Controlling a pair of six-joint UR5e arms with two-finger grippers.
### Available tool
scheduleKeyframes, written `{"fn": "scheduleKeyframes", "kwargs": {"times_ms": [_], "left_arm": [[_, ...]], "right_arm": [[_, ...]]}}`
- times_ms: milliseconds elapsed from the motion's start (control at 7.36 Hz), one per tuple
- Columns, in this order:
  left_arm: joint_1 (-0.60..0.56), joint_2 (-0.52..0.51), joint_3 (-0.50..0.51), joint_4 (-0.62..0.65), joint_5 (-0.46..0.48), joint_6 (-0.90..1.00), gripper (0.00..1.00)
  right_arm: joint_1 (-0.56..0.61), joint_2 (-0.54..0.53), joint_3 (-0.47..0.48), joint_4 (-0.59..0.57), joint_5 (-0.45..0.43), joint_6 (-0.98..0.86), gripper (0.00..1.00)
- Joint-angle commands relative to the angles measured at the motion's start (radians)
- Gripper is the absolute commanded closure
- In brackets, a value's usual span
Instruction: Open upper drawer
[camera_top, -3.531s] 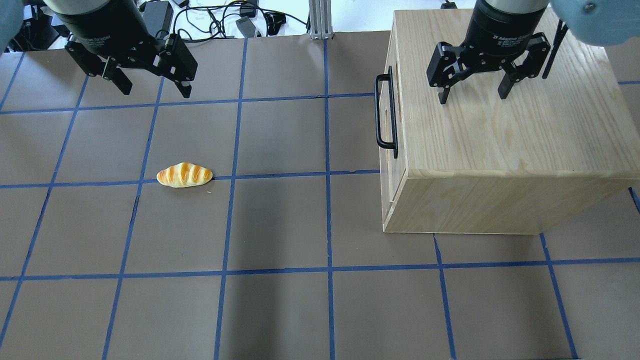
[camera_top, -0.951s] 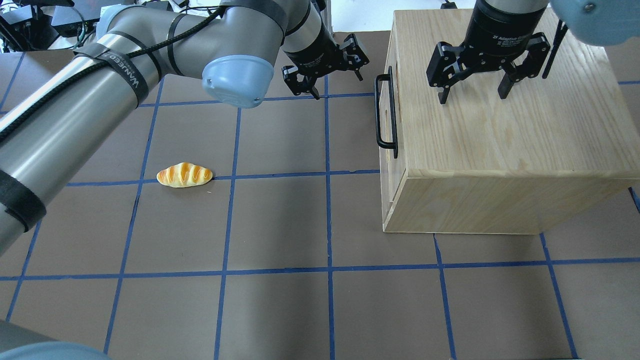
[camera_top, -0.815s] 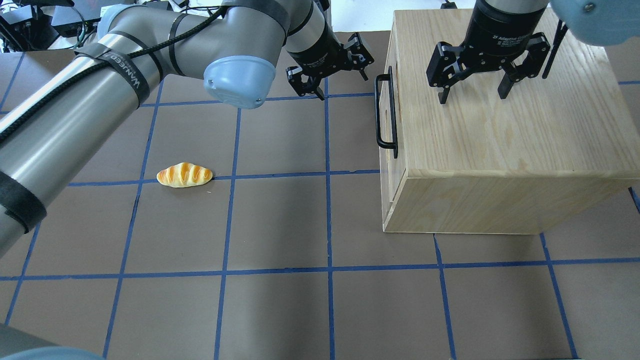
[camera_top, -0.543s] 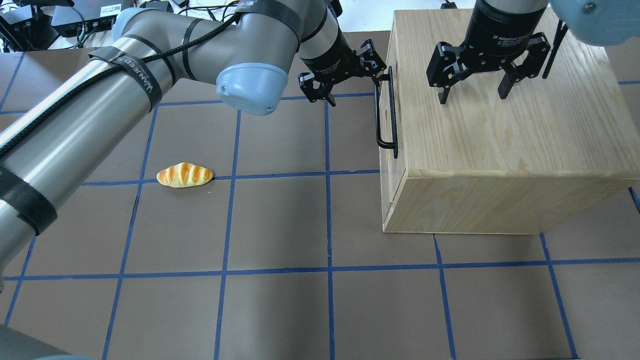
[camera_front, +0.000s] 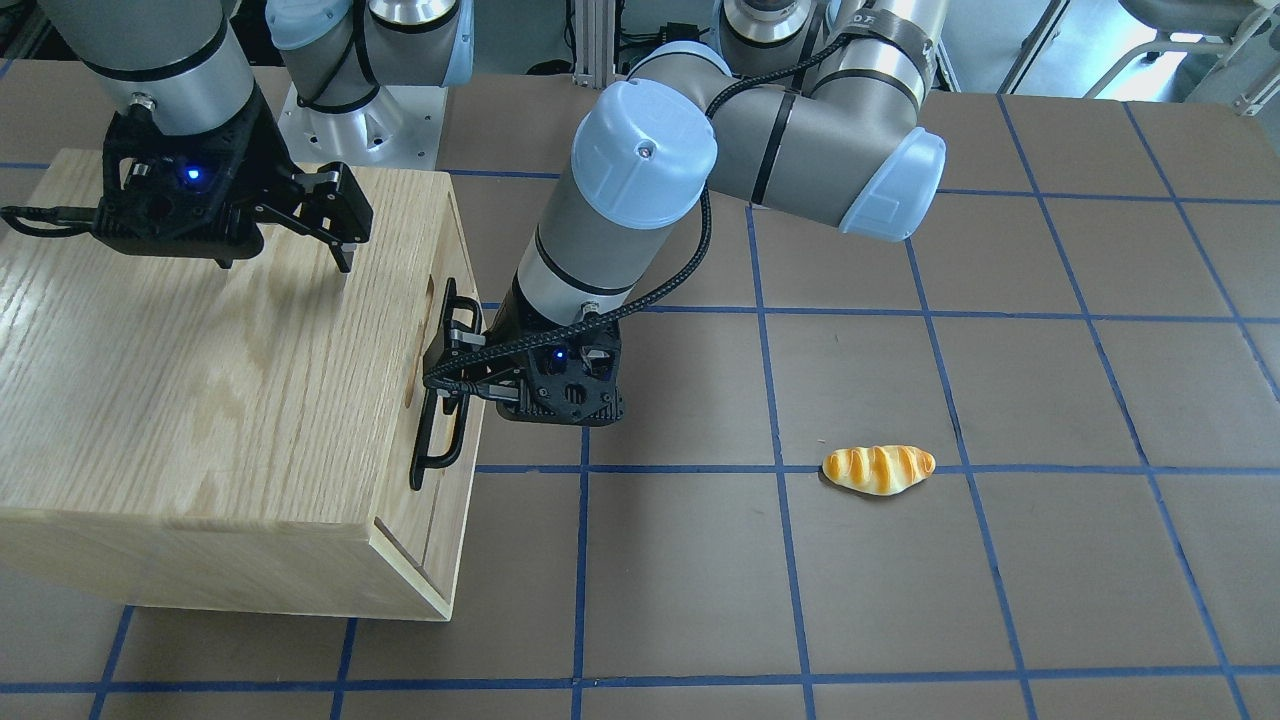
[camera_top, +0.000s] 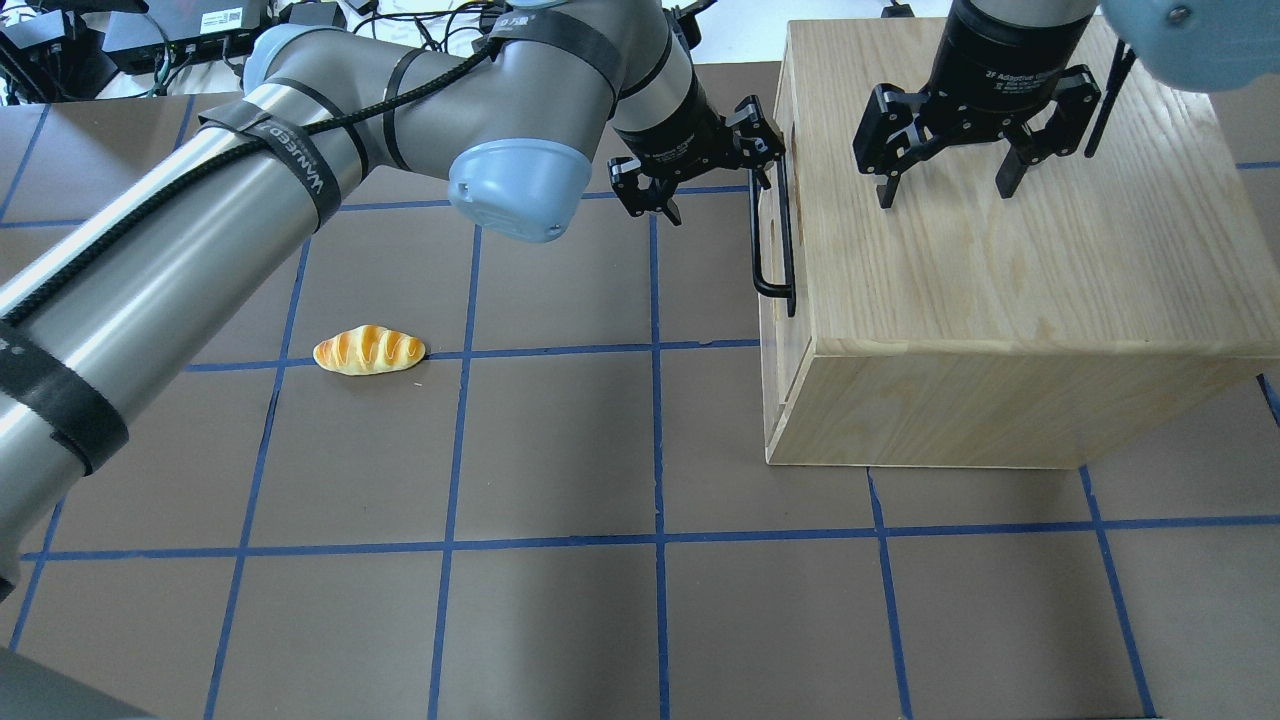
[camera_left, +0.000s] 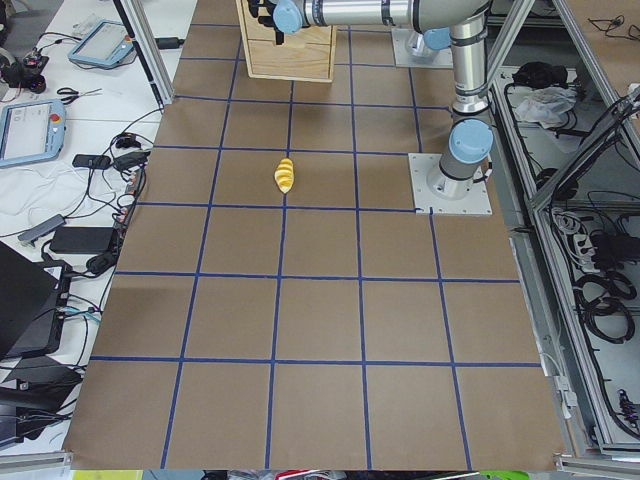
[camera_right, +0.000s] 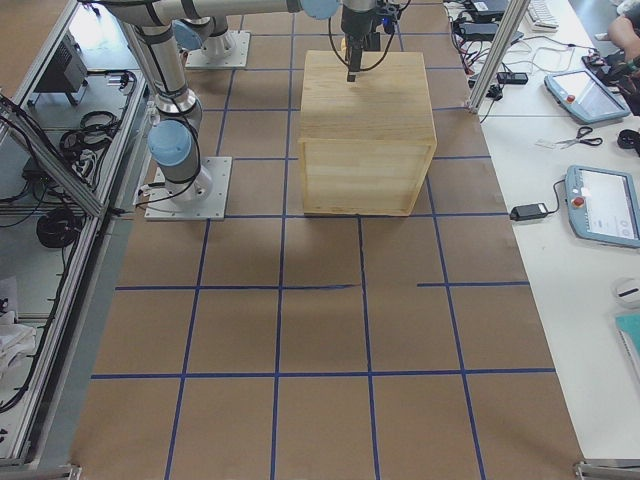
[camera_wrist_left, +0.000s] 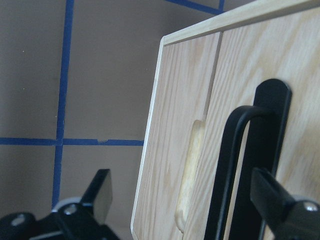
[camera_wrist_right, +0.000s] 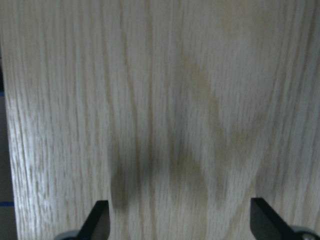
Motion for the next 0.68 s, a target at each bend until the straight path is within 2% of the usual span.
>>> {"fn": "scheduleKeyframes", "kwargs": {"times_ms": [0,543], "left_arm": [[-0.001,-0.005,-0.008,0.002,0.002,0.004,0.0],[-0.001,0.002,-0.031,0.003,0.006,0.048,0.0]], "right_arm": [[0.001,0.0,-0.001,0.0,0.0,0.001,0.0],[0.001,0.0,0.001,0.0,0.0,0.001,0.0]]}}
